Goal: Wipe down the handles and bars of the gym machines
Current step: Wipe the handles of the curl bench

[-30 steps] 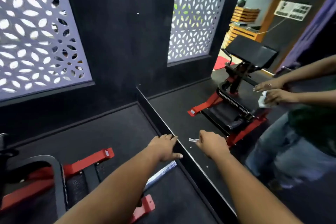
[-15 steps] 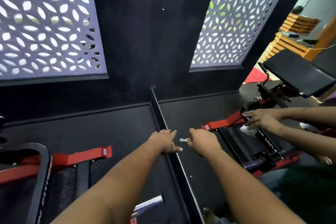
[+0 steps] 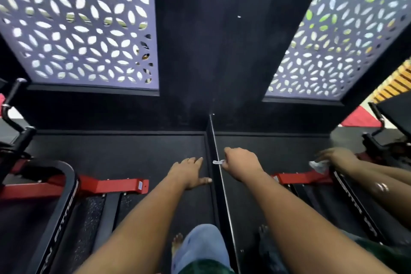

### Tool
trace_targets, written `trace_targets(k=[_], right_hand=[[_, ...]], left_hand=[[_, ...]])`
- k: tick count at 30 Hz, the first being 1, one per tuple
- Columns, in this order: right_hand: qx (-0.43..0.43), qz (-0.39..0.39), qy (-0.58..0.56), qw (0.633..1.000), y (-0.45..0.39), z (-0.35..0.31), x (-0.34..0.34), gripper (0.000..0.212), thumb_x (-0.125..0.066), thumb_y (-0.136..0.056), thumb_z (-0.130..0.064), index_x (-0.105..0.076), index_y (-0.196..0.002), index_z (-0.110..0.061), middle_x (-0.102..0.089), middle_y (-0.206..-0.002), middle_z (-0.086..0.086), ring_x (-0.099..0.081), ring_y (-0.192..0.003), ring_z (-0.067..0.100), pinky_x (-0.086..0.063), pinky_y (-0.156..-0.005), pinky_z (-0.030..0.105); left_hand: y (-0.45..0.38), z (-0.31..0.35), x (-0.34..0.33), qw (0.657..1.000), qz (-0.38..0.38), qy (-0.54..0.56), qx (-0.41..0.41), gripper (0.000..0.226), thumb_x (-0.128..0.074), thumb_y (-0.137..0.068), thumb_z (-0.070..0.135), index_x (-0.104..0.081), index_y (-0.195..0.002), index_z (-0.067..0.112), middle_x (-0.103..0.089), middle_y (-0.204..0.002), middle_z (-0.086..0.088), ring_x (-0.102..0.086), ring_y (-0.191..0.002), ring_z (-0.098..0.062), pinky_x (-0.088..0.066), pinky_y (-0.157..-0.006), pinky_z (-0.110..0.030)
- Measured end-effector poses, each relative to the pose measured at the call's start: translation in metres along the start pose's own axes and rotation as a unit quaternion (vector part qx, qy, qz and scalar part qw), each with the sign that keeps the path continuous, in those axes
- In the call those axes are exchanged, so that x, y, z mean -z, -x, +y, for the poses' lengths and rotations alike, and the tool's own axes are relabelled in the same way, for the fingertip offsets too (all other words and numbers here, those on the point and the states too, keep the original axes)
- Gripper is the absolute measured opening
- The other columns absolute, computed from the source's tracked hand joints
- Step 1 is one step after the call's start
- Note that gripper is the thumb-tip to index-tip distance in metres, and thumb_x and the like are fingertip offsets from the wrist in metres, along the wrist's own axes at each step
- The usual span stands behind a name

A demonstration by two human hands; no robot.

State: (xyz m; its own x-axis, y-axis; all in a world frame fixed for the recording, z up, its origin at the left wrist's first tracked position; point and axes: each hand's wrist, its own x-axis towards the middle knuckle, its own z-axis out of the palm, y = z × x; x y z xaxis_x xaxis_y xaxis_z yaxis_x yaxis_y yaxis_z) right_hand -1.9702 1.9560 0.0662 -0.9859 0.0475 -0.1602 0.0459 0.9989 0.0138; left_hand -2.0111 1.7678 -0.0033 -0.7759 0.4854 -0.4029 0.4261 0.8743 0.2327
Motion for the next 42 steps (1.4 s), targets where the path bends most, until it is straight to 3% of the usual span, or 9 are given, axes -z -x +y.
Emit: trace_targets(k=[8, 12, 17, 19, 25, 28, 33, 38, 42], right_hand=[[0.139, 0.024, 0.001, 0.990, -0.131, -0.088, 0.009, 0.023, -0.051, -0.099, -0.038, -0.048, -0.100, -0.015, -0.067, -0.095, 0.011, -0.063, -0.089, 0.038, -0.041, -0.065, 0.038], [0.231, -0.010, -0.028, 0.973, -0.190, -0.160, -0.002, 0.025, -0.052, -0.098, -0.040, -0.042, -0.093, -0.018, -0.064, -0.086, 0.009, -0.063, -0.082, 0.038, -0.047, -0.064, 0.041], [0.323, -0.050, -0.084, 0.941, -0.225, -0.249, -0.011, 0.015, -0.050, -0.100, -0.037, -0.050, -0.102, -0.022, -0.063, -0.093, 0.003, -0.063, -0.085, 0.033, -0.044, -0.064, 0.038], [0.332, -0.073, -0.120, 0.933, -0.231, -0.281, -0.014, 0.011, -0.047, -0.100, -0.036, -0.051, -0.097, -0.026, -0.061, -0.095, 0.001, -0.062, -0.086, 0.030, -0.046, -0.068, 0.038], [0.409, -0.132, -0.189, 0.883, -0.245, -0.365, -0.030, 0.025, -0.045, -0.096, -0.021, -0.068, -0.106, -0.019, -0.063, -0.104, 0.002, -0.060, -0.087, 0.024, -0.048, -0.072, 0.036], [0.426, -0.172, -0.221, 0.860, -0.254, -0.400, -0.039, 0.021, -0.047, -0.097, -0.023, -0.066, -0.100, -0.016, -0.066, -0.100, 0.001, -0.061, -0.088, 0.025, -0.050, -0.074, 0.037], [0.385, -0.284, -0.321, 0.818, -0.272, -0.462, -0.060, 0.016, -0.058, -0.093, -0.039, -0.060, -0.087, -0.025, -0.068, -0.087, -0.002, -0.068, -0.083, 0.023, -0.060, -0.071, 0.048], [0.404, -0.291, -0.347, 0.795, -0.284, -0.545, -0.067, 0.011, -0.064, -0.097, -0.026, -0.062, -0.087, -0.023, -0.068, -0.084, -0.004, -0.062, -0.078, 0.012, -0.047, -0.068, 0.028], [0.387, -0.288, -0.382, 0.788, -0.303, -0.608, -0.079, 0.006, -0.065, -0.096, -0.022, -0.064, -0.095, -0.028, -0.071, -0.088, -0.005, -0.065, -0.081, 0.010, -0.053, -0.077, 0.035]], left_hand=[[-0.043, -0.105, 0.026, 0.993, 0.046, 0.052, 0.096, 0.100, -0.041, -0.092, 0.080, -0.006, -0.165, 0.023, -0.015, -0.171, -0.005, -0.019, -0.156, -0.026, -0.025, -0.122, -0.052], [-0.033, -0.177, 0.024, 0.980, 0.050, 0.087, 0.173, 0.101, -0.044, -0.090, 0.081, -0.011, -0.165, 0.021, -0.020, -0.170, -0.006, -0.023, -0.155, -0.027, -0.027, -0.121, -0.054], [0.022, -0.248, 0.006, 0.935, 0.069, 0.170, 0.303, 0.102, -0.047, -0.090, 0.079, -0.015, -0.164, 0.017, -0.024, -0.168, -0.008, -0.026, -0.153, -0.029, -0.032, -0.119, -0.051], [0.053, -0.266, -0.004, 0.914, 0.063, 0.191, 0.352, 0.101, -0.047, -0.090, 0.079, -0.014, -0.164, 0.018, -0.024, -0.168, -0.007, -0.027, -0.153, -0.027, -0.033, -0.117, -0.050], [0.118, -0.299, -0.010, 0.854, 0.074, 0.218, 0.467, 0.098, -0.046, -0.093, 0.076, -0.010, -0.165, 0.018, -0.013, -0.172, -0.006, -0.018, -0.157, -0.025, -0.023, -0.124, -0.052], [0.130, -0.308, -0.013, 0.822, 0.085, 0.238, 0.510, 0.097, -0.045, -0.094, 0.075, -0.007, -0.165, 0.020, -0.011, -0.172, -0.005, -0.014, -0.158, -0.024, -0.020, -0.125, -0.052], [0.151, -0.349, -0.010, 0.801, 0.081, 0.244, 0.540, 0.098, -0.045, -0.094, 0.075, -0.004, -0.165, 0.023, -0.007, -0.173, -0.003, -0.011, -0.158, -0.024, -0.016, -0.127, -0.051], [0.173, -0.430, -0.012, 0.788, 0.107, 0.231, 0.561, 0.096, -0.043, -0.094, 0.077, -0.007, -0.165, 0.023, -0.010, -0.172, -0.003, -0.013, -0.158, -0.023, -0.018, -0.126, -0.050], [0.185, -0.498, -0.012, 0.795, 0.110, 0.209, 0.558, 0.094, -0.040, -0.094, 0.077, -0.011, -0.165, 0.023, -0.015, -0.171, -0.003, -0.015, -0.157, -0.023, -0.018, -0.126, -0.050]])
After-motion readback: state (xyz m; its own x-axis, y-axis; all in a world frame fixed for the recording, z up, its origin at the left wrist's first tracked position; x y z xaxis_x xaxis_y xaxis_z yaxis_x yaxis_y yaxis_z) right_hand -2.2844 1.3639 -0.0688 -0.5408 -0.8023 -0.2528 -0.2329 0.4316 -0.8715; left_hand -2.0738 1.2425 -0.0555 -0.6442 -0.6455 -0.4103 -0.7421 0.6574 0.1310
